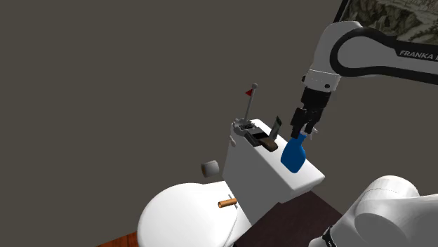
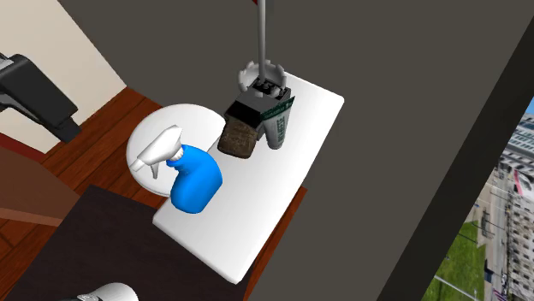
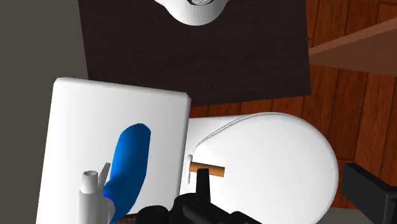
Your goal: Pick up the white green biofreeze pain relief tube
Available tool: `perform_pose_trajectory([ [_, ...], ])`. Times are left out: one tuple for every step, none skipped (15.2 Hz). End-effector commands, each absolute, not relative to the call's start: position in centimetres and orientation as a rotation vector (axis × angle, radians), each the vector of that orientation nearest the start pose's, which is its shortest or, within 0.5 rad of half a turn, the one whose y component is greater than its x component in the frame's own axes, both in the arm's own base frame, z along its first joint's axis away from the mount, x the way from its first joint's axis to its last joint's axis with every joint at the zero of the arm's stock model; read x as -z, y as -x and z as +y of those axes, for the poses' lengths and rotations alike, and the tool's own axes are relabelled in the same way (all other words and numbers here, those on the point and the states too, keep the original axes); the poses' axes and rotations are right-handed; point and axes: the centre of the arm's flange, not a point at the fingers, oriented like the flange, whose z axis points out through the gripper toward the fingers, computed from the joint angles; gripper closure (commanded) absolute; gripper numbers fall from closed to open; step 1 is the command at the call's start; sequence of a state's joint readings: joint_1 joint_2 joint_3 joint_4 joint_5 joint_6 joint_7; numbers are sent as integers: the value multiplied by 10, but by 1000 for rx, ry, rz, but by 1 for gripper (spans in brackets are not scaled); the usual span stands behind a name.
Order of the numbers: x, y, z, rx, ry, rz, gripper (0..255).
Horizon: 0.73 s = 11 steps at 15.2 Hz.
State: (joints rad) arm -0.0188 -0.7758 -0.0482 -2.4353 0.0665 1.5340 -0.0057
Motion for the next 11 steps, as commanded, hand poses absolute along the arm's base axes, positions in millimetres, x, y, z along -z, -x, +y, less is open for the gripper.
perform_pose_trajectory([
  [-548,-301,-16,-187,3031,71,0],
  [-541,-309,-20,-164,3041,112,0],
  [-536,-316,-25,-140,3049,153,0],
  [-530,-323,-30,-116,3057,195,0],
  [-524,-331,-35,-92,3065,236,0],
  [-519,-338,-40,-68,3071,278,0],
  [-514,-345,-46,-44,3077,320,0],
  [-509,-352,-51,-20,3082,362,0],
  [-504,-360,-58,5,3087,404,0],
  [-499,-366,-64,29,3090,446,0],
  [-494,-373,-70,54,3093,489,0],
])
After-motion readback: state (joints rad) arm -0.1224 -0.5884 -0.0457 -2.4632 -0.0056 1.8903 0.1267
